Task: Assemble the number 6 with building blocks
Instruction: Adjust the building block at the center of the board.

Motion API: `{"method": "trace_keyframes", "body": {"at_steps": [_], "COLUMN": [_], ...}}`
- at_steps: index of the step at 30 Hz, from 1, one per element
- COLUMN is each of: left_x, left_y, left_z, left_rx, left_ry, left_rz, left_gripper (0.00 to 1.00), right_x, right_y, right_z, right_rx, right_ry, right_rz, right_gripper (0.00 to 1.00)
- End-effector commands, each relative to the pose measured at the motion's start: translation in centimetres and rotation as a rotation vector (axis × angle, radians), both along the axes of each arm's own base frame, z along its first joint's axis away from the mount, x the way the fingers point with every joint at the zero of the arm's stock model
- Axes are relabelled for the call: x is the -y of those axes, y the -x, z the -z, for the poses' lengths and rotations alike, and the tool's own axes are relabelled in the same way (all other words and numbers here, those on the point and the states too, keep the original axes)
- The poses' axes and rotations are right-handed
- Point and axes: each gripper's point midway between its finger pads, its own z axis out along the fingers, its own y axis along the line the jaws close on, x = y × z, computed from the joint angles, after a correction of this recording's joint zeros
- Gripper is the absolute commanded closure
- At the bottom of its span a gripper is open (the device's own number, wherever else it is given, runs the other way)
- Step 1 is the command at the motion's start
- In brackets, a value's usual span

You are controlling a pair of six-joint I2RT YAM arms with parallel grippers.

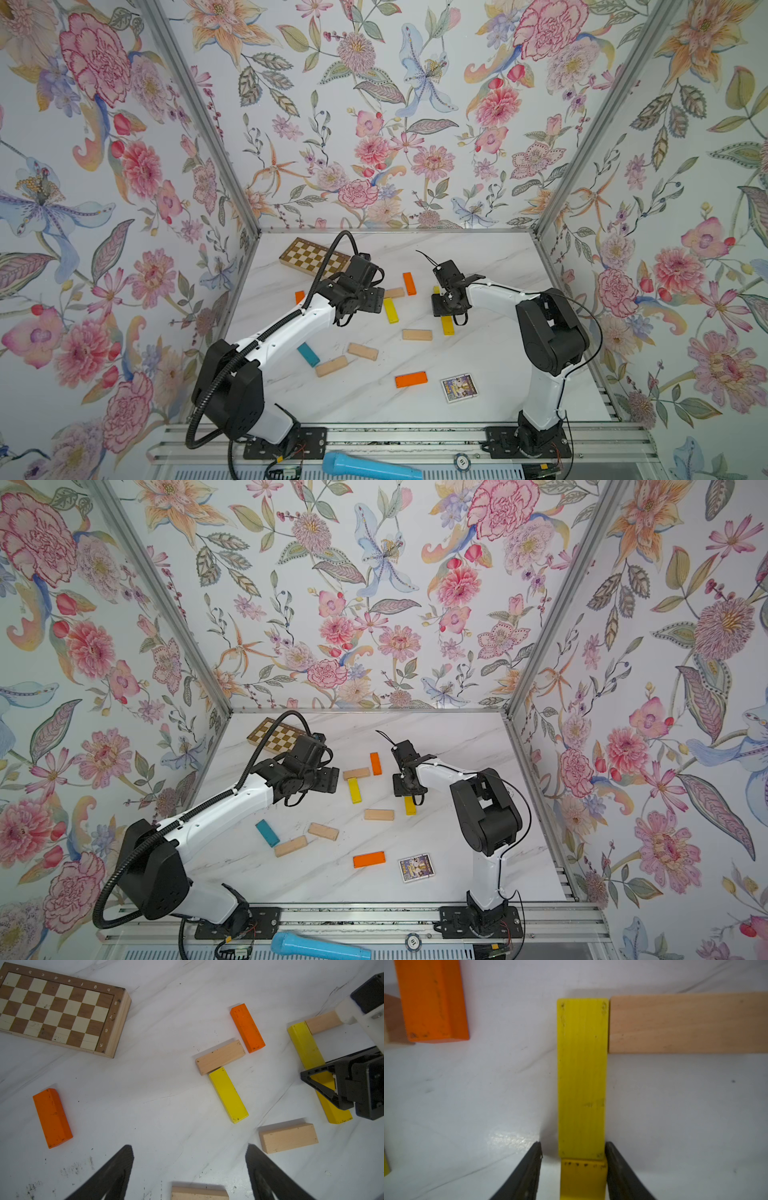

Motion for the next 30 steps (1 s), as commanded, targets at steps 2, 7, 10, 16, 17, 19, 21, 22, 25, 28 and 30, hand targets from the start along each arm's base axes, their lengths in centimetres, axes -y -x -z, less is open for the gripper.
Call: {"method": "trace_keyframes", "body": {"at_steps": [2, 7, 10, 16, 17, 19, 21, 22, 25, 28, 30], "left_x": [0.1, 0.2, 0.1, 0.1, 0.1, 0.1, 0.0, -0.1, -0.1, -0.3, -0.5], "left_y": [-0.6, -0.6, -0.6, -0.6, -0.6, -0.6, -0.6, -0.6, -0.6, -0.5, -0.4], "left_z": [-0.3, -0.3, -0.2, -0.3, -0.3, -0.3, -0.4, -0.6, -1.0, -1.5, -1.9], "left_rx": [0.009, 0.010, 0.007, 0.008, 0.010, 0.009, 0.012, 0.015, 0.023, 0.030, 0.035], "left_ry": [0.008, 0.011, 0.009, 0.009, 0.010, 0.007, 0.004, 0.002, 0.000, -0.004, -0.010], "left_rz": [0.006, 0.006, 0.006, 0.007, 0.007, 0.008, 0.007, 0.005, 0.007, 0.015, 0.026], "left_gripper": [0.12, 0.12, 0.12, 0.12, 0.12, 0.12, 0.12, 0.12, 0.12, 0.10, 0.09], "right_x": [0.6, 0.6, 0.6, 0.7, 0.8, 1.0, 1.2, 1.3, 1.8, 2.2, 2.5], "right_y": [0.6, 0.5, 0.4, 0.5, 0.5, 0.1, -0.4, -0.7, -1.4, -1.7, -1.4], "right_z": [1.2, 1.1, 1.0, 1.0, 1.0, 0.3, -0.6, -1.4, -3.8, -6.6, -8.3], "right_rx": [-0.053, -0.051, -0.050, -0.054, -0.052, -0.031, -0.011, 0.008, 0.065, 0.122, 0.159], "right_ry": [0.025, 0.024, 0.021, 0.021, 0.023, 0.022, 0.009, -0.004, -0.026, -0.045, -0.055], "right_rz": [0.020, 0.024, 0.028, 0.036, 0.039, 0.047, 0.052, 0.056, 0.071, 0.086, 0.102], "right_gripper": [0.50, 0.48, 0.46, 0.45, 0.45, 0.45, 0.44, 0.44, 0.42, 0.41, 0.40]}}
